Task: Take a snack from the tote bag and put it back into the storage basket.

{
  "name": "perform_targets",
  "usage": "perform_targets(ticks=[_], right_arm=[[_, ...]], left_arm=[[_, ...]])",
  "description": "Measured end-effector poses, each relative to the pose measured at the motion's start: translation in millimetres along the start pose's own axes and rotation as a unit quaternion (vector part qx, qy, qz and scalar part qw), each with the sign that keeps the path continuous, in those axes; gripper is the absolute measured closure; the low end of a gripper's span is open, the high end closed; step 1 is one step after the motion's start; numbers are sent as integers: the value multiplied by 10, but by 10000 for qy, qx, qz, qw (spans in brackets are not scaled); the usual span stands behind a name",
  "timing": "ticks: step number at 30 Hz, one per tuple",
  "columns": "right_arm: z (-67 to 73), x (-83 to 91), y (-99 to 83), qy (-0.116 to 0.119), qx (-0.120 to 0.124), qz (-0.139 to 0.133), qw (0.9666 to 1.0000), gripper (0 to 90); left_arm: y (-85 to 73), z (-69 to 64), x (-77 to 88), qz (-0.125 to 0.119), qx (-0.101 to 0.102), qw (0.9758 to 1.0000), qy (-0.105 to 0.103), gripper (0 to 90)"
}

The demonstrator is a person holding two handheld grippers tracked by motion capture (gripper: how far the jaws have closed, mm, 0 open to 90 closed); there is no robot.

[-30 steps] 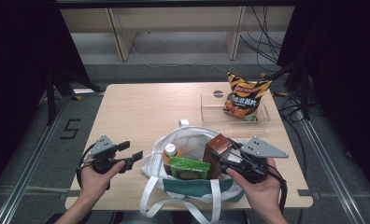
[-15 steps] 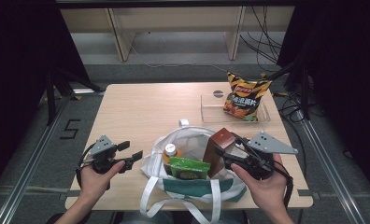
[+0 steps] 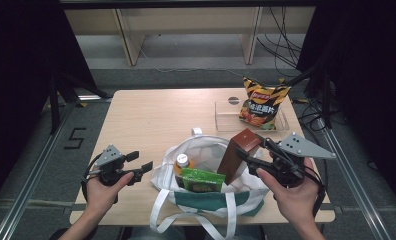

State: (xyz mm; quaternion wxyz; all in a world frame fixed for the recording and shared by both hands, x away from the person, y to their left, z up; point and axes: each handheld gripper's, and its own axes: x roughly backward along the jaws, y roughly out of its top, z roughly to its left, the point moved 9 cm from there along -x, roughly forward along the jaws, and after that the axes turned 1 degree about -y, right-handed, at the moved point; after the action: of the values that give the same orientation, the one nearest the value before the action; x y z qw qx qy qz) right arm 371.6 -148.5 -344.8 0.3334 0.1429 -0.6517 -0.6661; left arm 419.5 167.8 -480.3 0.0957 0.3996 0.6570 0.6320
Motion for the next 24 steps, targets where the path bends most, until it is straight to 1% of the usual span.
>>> perform_targets(ticks=[1,2,3,4,5,6,7,8,9,10,12,13,14,15,16,17,18,19,20,21,22,23,24], right_arm=[[-1,10,17,33,5,-13,10000,392],[-25,24,45,-37,118,-77,9999,392],[-9,37,55,-5,16,-46,10000,392],[-32,55,72,-74,53,-45,9999,392],[-28,69,89,-25,14,-67,10000,392],[-49,95,118,-62,12,-99,9999,392],[-55,118,136,-68,-49,-111,9999,392],[-61,133,151,-62,-24,-123,9999,392],[-76,163,172,-128,-51,-135,9998,392],[-98,182,202,-135,29,-188,9997,392],[-126,234,245,-195,-12,-231,9995,392],[-158,258,273,-244,86,-281,9993,392],[-171,286,287,-283,-14,-289,9992,392],[-197,309,310,-313,37,-329,9990,392],[-215,329,326,-352,2,-356,9987,392],[-243,345,341,-406,16,-373,9985,392],[-260,365,352,-423,-2,-383,9984,392],[-287,377,370,-454,-48,-413,9981,392],[-306,395,374,-506,-57,-400,9979,392],[-327,405,397,-484,-15,-453,9978,392],[-354,425,408,-550,-38,-459,9974,392],[-385,439,430,-587,6,-511,9970,393],[-404,455,439,-627,-48,-510,9967,392]], left_arm=[[1,0,-1,-2,-1,10000,-4,286],[1,0,0,-1,-1,10000,-4,286],[3,-1,-1,-4,-2,10000,-5,287],[6,-3,-6,-31,-4,10000,-30,286],[8,-4,-5,-34,-5,10000,-33,286],[5,-2,2,-7,-6,10000,-6,286],[7,-1,0,-18,-5,10000,-13,286],[8,-1,-5,-34,3,10000,-38,286],[2,1,-1,1,32,10000,-1,287],[4,-2,-9,-19,42,10000,-49,286],[4,-4,-9,-17,16,10000,-41,286],[4,-6,-6,-11,18,10000,-28,287],[5,-7,-6,-16,27,10000,-15,286],[9,-9,-8,-38,18,10000,-41,287],[8,-8,-8,-36,23,10000,-36,287],[4,-6,-4,-8,35,10000,-12,287],[5,-4,-9,-24,19,10000,-44,287],[6,-3,-8,-26,21,10000,-35,287],[4,0,-2,-4,19,10000,-4,287],[6,1,-2,-10,10,10000,-9,287],[7,1,-1,-11,8,10000,-9,286],[6,1,-1,-7,8,10000,-9,287],[6,1,1,-7,10,10000,-8,287]])
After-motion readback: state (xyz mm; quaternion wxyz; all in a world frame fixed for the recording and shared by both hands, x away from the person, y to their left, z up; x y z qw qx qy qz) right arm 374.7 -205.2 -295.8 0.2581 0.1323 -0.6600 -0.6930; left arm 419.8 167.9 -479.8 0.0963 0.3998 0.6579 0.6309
